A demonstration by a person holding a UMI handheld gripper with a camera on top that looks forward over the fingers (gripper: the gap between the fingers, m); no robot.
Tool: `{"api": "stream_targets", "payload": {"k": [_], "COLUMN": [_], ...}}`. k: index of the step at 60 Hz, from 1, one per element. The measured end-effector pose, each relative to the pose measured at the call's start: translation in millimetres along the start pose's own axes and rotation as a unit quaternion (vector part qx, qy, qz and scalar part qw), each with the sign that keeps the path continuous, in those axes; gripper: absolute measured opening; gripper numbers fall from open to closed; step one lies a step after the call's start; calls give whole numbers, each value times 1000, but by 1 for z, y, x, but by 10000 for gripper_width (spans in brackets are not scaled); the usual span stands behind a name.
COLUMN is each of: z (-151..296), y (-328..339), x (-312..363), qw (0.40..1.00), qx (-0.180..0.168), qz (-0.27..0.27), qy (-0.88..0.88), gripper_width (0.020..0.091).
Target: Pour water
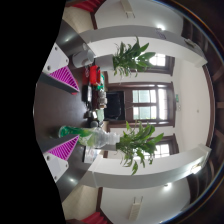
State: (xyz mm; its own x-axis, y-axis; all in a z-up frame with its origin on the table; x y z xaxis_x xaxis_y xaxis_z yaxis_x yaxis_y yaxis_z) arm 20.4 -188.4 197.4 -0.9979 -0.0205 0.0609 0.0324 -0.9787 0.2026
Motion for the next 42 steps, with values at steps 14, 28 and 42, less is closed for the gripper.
{"api": "stream_targets", "payload": {"k": [14,28,42], "z": [5,12,19], "y": [-53,-109,-124], "x": [-50,-69,-63], "qw": [999,1000,999], "qx": [-6,-11,-32], "qz": [-36,-23,-3], "qy": [3,0,19], "gripper_width": [854,812,507]}}
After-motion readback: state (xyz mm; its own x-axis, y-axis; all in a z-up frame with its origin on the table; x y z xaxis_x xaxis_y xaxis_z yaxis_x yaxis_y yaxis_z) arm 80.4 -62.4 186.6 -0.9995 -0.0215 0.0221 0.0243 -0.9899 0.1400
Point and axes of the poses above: the point between the fingertips, and its own axes, seen from behind it with the camera up: x to the left, z up, y backward, against the way the camera looks, the point moved 7 cm from there along y, backward, against the way the camera looks, and after that the axes turned 7 degrees about z, right-handed, at the moved point
